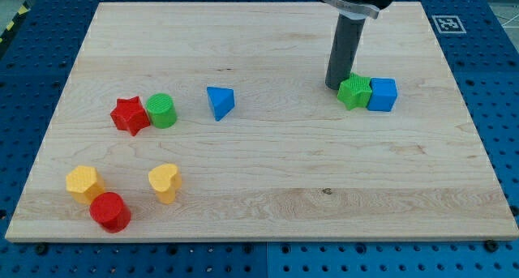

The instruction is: Push green star along with blue cube towards center right

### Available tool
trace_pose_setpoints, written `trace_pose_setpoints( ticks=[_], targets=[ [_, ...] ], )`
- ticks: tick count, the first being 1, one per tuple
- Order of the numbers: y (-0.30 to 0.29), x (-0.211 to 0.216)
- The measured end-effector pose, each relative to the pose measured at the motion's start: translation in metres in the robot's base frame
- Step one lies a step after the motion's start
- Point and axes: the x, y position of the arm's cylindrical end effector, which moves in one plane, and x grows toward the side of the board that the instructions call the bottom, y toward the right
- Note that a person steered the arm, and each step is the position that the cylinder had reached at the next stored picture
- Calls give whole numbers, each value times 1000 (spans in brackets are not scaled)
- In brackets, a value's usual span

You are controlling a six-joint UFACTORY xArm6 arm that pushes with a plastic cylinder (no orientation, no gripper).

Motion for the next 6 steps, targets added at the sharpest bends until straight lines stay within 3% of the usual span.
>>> trace_pose_setpoints(
  ticks=[6],
  targets=[
    [67, 20]
  ],
)
